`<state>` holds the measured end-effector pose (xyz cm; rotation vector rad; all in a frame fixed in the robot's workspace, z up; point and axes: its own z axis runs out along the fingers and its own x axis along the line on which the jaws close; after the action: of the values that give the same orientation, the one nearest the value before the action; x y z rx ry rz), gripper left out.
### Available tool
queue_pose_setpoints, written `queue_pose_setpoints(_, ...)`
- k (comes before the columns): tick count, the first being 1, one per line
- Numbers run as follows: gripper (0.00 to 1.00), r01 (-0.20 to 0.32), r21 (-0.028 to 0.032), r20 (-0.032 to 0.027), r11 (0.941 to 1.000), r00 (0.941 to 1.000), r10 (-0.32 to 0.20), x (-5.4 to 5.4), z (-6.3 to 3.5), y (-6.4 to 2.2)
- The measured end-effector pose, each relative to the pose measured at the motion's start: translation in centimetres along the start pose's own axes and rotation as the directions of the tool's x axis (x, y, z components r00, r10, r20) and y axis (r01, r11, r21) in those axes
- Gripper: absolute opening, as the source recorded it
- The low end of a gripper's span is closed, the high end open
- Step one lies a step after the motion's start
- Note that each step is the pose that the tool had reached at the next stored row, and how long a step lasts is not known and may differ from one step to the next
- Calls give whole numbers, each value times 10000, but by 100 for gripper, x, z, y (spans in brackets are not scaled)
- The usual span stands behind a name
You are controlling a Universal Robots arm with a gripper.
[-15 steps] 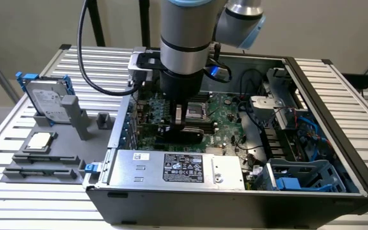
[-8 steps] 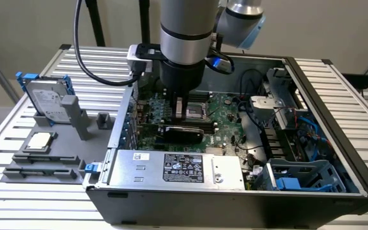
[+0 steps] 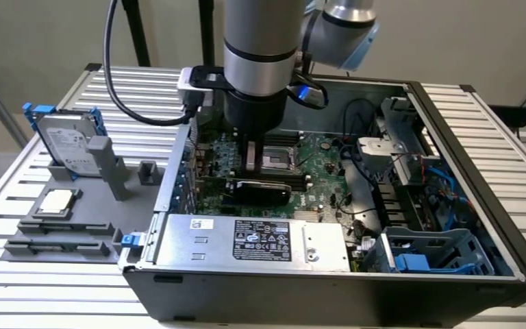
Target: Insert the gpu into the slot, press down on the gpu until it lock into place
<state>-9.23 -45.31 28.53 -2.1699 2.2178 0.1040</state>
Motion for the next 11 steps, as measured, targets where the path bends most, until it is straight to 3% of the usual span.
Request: queue_pose_setpoints(11, 11, 2, 0, -2, 10000, 10000, -2, -20, 162, 33)
